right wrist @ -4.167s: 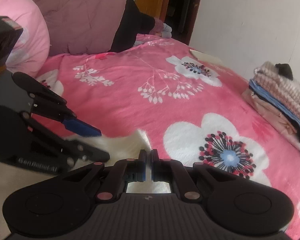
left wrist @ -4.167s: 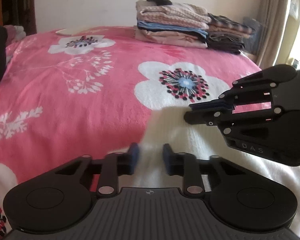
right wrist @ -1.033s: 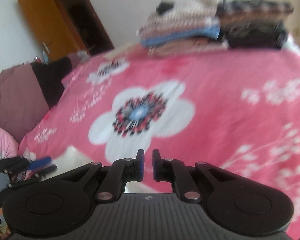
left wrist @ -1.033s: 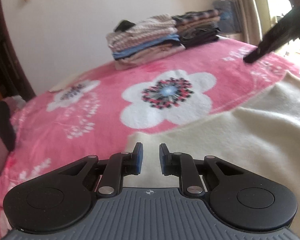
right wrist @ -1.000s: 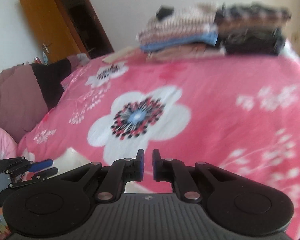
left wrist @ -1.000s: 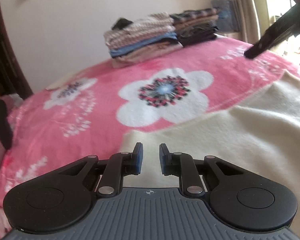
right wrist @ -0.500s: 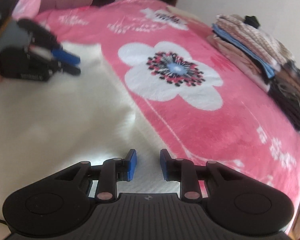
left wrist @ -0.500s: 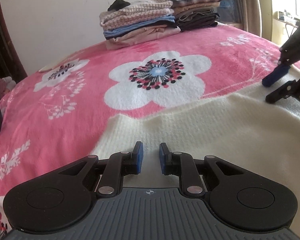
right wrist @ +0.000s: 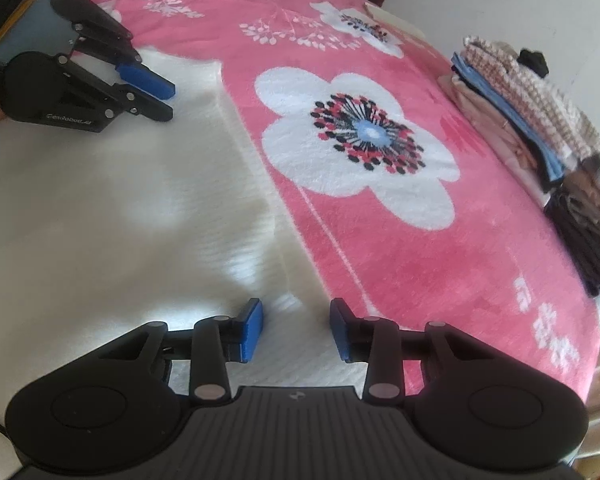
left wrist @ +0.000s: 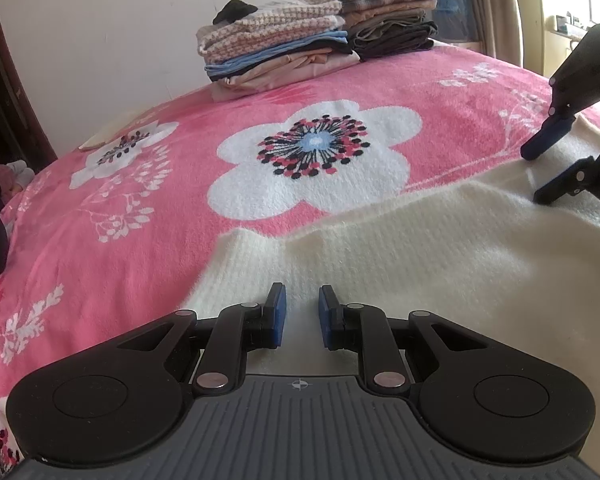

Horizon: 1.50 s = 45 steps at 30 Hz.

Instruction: Fold clothes

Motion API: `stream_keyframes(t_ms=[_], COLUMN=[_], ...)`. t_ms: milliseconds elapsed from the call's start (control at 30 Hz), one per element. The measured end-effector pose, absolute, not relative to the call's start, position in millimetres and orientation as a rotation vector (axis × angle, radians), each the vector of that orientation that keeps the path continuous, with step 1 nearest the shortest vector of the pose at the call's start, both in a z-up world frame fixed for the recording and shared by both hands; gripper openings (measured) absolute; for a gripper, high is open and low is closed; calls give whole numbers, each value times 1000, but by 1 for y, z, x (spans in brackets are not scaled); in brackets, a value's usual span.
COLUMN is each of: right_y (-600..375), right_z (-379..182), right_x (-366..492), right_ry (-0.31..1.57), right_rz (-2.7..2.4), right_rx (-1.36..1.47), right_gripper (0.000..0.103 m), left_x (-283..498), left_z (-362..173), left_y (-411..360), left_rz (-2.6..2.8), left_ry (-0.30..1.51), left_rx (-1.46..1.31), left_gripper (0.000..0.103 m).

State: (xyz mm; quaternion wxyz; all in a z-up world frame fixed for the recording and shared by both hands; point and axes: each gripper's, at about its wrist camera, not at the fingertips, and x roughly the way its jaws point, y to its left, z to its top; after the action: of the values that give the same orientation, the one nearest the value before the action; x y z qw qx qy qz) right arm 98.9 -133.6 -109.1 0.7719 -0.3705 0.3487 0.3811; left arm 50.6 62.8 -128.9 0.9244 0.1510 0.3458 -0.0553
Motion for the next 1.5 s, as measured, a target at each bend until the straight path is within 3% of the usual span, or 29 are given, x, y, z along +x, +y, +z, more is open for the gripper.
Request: stream_keyframes(t_ms=[233,300,367,500,733,833,1000,1133,1233,1400,1500], right_y=[-133,-131,-129,-129,-133,-138,-199,-257,-271,-253,-248], right_z=[-108,-108,-108,-101,-117,-129,-91,-67,-59,-69,-83], right_x=[99,95,89,81,96,110,143,142,128,107,109], right_ry=[773,764,738,660,684,743,855,827,826,859,912], right_rz=[825,827,821,721,623,585,496,343,336,386,359], right_rx=[-783,-793,-818,-863,-810,-693,-149,37,30,-128,-112], right_gripper=[26,11,4,3,3,4,30,31,33,49,49], left_x=[50,50,49,50,49,48,48,48,48,48,48], left_z=[-129,-130,-130,-130,-131,-132,-133,-133,-133,-133,-133], left_y=[63,62,62,63,62,60,61,61,61,61,60], left_rz=[-112,-111,-110,-111,-109,-103,-104,-104,-104,-104,-103], left_ry=[708,705,702,701,698,693,690,687,687,686,686], left_rx=[308,310,312,309,314,323,323,322,322,324,325], left_gripper=[18,18,18,18,18,18,18,18,18,18,18])
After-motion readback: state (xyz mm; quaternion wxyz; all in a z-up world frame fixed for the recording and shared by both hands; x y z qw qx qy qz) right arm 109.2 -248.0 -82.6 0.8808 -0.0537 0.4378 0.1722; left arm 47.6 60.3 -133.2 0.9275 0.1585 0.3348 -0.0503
